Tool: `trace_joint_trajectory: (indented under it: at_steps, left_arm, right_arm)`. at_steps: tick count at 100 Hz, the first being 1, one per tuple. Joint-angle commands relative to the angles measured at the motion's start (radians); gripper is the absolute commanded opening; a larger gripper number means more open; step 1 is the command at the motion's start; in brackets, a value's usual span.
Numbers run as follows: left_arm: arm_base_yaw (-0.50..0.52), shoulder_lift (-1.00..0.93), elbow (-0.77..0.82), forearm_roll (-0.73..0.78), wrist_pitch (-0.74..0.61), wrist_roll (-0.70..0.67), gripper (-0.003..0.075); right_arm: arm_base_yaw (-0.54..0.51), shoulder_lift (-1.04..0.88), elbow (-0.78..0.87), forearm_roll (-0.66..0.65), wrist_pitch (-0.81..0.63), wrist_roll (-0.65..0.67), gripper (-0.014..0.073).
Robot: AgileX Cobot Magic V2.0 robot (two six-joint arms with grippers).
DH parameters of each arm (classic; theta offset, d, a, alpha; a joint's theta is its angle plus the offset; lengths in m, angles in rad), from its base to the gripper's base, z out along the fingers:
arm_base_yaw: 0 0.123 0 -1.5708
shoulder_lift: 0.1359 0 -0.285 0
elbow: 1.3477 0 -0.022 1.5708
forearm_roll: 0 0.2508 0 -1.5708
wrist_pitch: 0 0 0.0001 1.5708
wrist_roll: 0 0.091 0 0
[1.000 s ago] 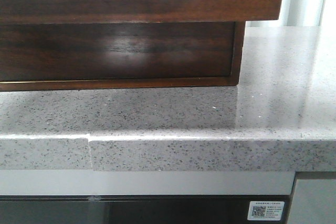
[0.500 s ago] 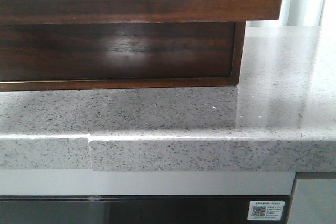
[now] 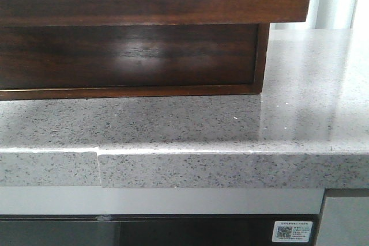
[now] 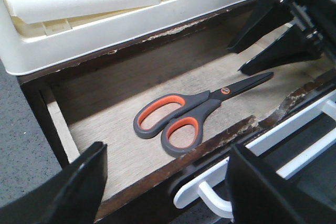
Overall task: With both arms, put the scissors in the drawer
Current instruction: 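Lower the scissors into the drawer and open the right gripper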
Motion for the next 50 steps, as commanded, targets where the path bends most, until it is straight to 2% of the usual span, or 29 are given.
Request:
trace_joint_trajectory:
  at_steps: [1, 12, 30, 50]
  left_arm:
    - [-0.006, 0.01, -0.031, -0.012, -0.082, -0.001, 0.0461]
    - [-0.006, 0.01, -0.031, -0.008, -0.09, -0.003, 0.0461]
    - [-0.006, 0.01, -0.031, -0.003, -0.09, -0.015, 0.0461]
    - [-0.006, 0.01, -0.024, 0.048, -0.098, -0.015, 0.0461]
  right_arm:
    - [-0.011, -0.1, -0.054, 0.009, -0.015, 0.065, 0.0231]
    - [-0.05, -0.182, -0.054, 0.008, 0.05, 0.191, 0.0231]
    - [-0.185, -0.296, -0.011, 0.007, 0.192, 0.452, 0.0231]
    - [-0.3, -0.47, 0.235, 0.035, 0.085, 0.506, 0.0231]
